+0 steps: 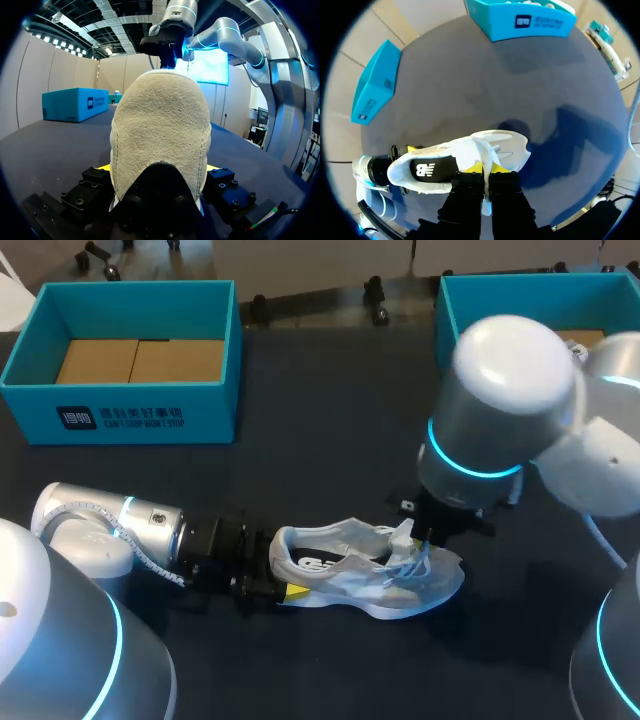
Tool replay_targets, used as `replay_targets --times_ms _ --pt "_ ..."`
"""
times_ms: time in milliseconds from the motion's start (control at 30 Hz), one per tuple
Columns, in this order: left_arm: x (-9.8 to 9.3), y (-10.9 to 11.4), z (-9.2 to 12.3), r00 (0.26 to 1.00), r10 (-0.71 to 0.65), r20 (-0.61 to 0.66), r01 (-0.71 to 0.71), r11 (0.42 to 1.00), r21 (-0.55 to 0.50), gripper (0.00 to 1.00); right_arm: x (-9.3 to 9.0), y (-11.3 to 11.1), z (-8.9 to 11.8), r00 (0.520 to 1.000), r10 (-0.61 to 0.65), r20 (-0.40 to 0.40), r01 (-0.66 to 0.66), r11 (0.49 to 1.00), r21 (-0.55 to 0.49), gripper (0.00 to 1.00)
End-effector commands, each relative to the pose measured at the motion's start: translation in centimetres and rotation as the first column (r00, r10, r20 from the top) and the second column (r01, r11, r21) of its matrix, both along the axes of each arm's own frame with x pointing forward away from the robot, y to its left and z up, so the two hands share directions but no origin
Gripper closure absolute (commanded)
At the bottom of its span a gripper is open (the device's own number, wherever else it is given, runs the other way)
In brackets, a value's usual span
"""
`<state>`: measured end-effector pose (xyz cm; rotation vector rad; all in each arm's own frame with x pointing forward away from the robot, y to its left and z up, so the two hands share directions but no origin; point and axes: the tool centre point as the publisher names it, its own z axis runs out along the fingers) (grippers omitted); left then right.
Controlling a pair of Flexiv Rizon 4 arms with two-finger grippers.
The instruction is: Take the shoe out of the shoebox, open the shoe tongue, remove and reinsert the insole, then place the shoe into the shoebox
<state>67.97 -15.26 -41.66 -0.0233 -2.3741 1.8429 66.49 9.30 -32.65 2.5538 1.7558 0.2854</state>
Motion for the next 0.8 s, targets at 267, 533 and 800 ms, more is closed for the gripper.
replay_targets --times_ms 267,533,800 --pt "0.1 0.1 -0.2 1.000 -0.001 -0.001 0.001 1.000 0.003 1.00 -0.1 -1.5 -1.8 0.980 0.123 0.156 -0.167 0.936 0.310 0.96" --pt "0.1 0.1 -0.2 1.000 -0.001 -0.001 0.001 1.000 0.003 1.00 -0.5 -2.6 -3.2 0.965 0.157 0.211 -0.229 0.896 0.381 1.00" --pt "0.1 0.1 -0.2 1.000 -0.001 -0.001 0.001 1.000 0.003 1.00 -1.0 -3.2 -4.1 0.956 0.176 0.236 -0.265 0.865 0.425 0.96"
